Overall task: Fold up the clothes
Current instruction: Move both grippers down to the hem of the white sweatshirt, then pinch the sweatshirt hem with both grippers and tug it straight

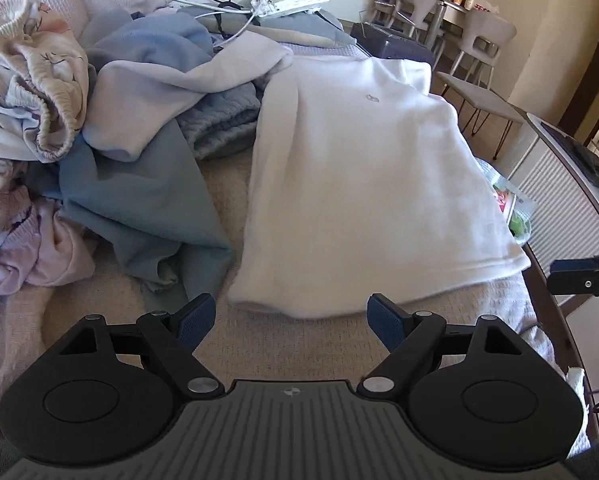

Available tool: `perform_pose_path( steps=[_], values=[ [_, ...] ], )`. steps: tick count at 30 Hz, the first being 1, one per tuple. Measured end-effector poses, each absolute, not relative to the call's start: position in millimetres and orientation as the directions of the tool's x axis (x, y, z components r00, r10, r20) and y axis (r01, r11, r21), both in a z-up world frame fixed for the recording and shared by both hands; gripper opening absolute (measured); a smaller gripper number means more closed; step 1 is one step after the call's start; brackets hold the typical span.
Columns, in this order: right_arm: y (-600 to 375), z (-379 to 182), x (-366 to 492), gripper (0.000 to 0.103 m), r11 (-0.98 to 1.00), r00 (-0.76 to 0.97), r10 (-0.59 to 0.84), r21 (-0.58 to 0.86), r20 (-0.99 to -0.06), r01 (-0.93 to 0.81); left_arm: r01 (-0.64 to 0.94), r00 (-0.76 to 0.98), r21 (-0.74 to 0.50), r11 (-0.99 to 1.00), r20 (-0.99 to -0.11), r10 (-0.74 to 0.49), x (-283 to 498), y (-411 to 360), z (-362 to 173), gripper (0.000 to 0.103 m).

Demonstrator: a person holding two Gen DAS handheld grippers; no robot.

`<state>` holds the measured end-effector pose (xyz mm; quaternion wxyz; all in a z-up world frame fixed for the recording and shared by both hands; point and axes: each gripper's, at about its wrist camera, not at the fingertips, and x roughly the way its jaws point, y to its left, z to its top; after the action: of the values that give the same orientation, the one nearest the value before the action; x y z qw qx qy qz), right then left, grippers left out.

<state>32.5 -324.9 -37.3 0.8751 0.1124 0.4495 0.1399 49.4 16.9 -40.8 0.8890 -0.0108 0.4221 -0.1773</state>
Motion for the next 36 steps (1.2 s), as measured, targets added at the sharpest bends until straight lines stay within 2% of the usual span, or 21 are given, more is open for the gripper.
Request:
perform_pose_path(
  steps=[4,9,12,14,15,17,18,19,20,21,22,25,28,31,36],
  values=[
    [-336,-46,49,0.081,0.938,0.568,0.311,0.342,-0.762,-0.055,0.289,0.594,-0.187,0.939,-0.734,-0.329,71,15,-49,0.082],
    [-357,-67,77,0.081,0.912,0.571,0.262,0.393,-0.778,0.117,0.273,0.547,-0.214,0.938,-0.767,-0.335,92,3,-68,0.082],
    [-366,-73,86,0.081,0.9,0.584,0.232,0.399,-0.778,0.174,0.308,0.536,-0.179,0.934,-0.779,-0.326,99,-13,-74,0.082],
    [-367,-81,94,0.074,0.88,0.564,0.267,0.436,-0.782,0.188,0.31,0.539,-0.166,0.936,-0.781,-0.317,102,-19,-78,0.081],
    [-365,-85,98,0.067,0.871,0.546,0.292,0.454,-0.785,0.187,0.305,0.54,-0.162,0.939,-0.782,-0.31,102,-20,-80,0.075],
    [-349,-89,99,0.061,0.918,0.534,0.225,0.362,-0.815,0.165,0.308,0.542,-0.16,0.938,-0.781,-0.311,101,-21,-81,0.053],
    [-343,-88,98,0.057,0.931,0.541,0.203,0.332,-0.816,0.152,0.315,0.542,-0.163,0.935,-0.777,-0.319,100,-21,-81,0.034],
    [-341,-86,95,0.049,0.935,0.549,0.196,0.324,-0.813,0.146,0.327,0.543,-0.176,0.929,-0.769,-0.337,99,-20,-78,0.018],
    [-342,-83,92,0.043,0.932,0.553,0.203,0.332,-0.808,0.142,0.333,0.546,-0.179,0.926,-0.764,-0.344,98,-19,-76,0.015],
    [-342,-80,90,0.029,0.931,0.559,0.214,0.34,-0.801,0.131,0.338,0.549,-0.184,0.923,-0.758,-0.352,97,-19,-73,0.012],
    [-343,-76,87,0.02,0.933,0.562,0.221,0.34,-0.797,0.116,0.338,0.548,-0.194,0.921,-0.755,-0.36,96,-17,-71,0.011],
    [-342,-65,81,0.016,0.925,0.575,0.249,0.367,-0.78,0.098,0.358,0.549,-0.207,0.911,-0.743,-0.384,94,-12,-60,0.01],
    [-338,-49,75,0.015,0.913,0.585,0.289,0.401,-0.758,0.069,0.399,0.591,-0.201,0.895,-0.689,-0.419,83,2,-34,0.01],
    [-333,-34,67,0.015,0.894,0.573,0.349,0.448,-0.741,0.035,0.428,0.663,-0.062,0.901,-0.656,-0.36,61,17,-4,0.009],
    [-307,-31,42,0.015,0.886,0.464,0.427,0.461,-0.776,-0.045,0.482,0.596,0.058,0.874,-0.753,-0.278,33,26,-13,0.008]
  ],
)
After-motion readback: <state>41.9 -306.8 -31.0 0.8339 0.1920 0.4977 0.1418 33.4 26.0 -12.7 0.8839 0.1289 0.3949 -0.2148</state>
